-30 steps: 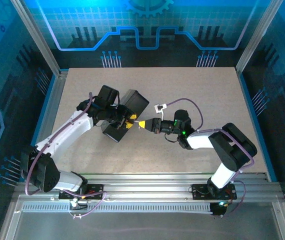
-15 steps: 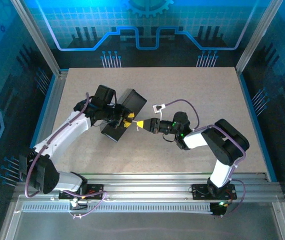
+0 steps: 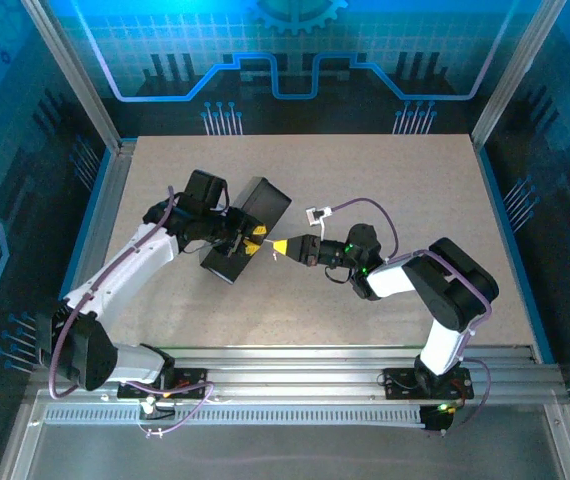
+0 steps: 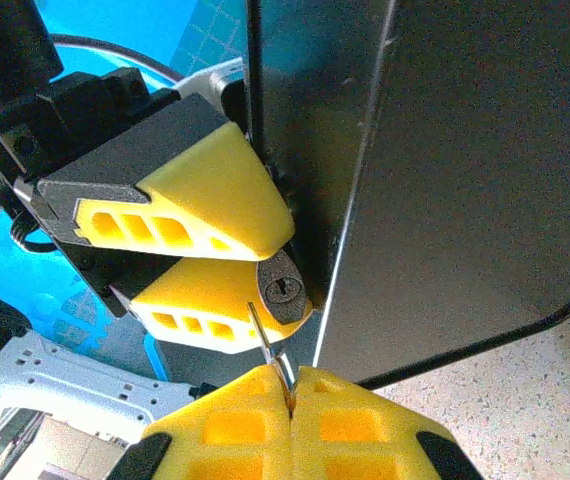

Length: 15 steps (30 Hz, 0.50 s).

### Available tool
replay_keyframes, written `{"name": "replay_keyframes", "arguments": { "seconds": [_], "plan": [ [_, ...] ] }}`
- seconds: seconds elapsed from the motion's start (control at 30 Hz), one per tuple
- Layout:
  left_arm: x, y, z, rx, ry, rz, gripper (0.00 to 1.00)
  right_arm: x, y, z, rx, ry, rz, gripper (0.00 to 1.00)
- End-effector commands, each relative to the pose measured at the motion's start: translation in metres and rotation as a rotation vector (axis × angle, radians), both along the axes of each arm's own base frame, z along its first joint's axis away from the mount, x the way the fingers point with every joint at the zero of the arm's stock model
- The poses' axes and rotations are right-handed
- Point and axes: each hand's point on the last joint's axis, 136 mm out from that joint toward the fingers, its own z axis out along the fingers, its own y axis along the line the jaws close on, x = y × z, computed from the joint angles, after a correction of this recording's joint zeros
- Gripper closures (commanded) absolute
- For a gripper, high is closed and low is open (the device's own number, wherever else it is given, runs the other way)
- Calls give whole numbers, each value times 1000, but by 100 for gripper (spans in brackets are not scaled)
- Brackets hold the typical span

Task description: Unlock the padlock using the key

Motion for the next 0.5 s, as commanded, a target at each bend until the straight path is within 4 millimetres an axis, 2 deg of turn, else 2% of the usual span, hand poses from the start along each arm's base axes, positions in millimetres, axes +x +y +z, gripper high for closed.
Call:
{"name": "replay_keyframes", "arguments": {
  "seconds": [0.0,0.23,0.47],
  "plan": [
    [3,-4,26,-62,-108,-29,100,5,0,10,33,-40,-18,100],
    [4,-4,28,-61,-114,-30,100,8,7,9,34,-36,-9,100],
    [4,-4,29,-61,-114,-29,100,10,6,1,23,-22,-17,100]
  ]
}}
